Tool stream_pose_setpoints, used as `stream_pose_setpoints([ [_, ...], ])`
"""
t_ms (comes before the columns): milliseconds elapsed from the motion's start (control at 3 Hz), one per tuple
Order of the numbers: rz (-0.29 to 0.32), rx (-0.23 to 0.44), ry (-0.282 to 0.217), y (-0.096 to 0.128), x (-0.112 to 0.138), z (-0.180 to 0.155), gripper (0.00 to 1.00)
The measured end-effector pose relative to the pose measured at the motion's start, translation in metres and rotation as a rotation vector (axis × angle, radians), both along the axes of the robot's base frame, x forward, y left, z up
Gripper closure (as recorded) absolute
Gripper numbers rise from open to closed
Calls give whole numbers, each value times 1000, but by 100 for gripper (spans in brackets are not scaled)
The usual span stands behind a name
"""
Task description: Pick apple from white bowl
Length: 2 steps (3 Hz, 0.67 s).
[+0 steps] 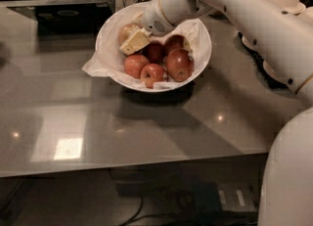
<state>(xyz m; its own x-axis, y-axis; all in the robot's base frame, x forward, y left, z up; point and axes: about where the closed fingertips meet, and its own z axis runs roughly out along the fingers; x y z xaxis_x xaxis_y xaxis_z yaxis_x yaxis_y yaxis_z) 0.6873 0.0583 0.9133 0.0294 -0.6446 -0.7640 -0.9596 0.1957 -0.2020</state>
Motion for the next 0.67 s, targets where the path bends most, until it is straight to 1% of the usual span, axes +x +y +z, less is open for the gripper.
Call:
stream_pose_setpoints([
  [333,-19,42,-54,-17,-6,24,100],
  [667,-52,76,-105,-38,-14,45,100],
])
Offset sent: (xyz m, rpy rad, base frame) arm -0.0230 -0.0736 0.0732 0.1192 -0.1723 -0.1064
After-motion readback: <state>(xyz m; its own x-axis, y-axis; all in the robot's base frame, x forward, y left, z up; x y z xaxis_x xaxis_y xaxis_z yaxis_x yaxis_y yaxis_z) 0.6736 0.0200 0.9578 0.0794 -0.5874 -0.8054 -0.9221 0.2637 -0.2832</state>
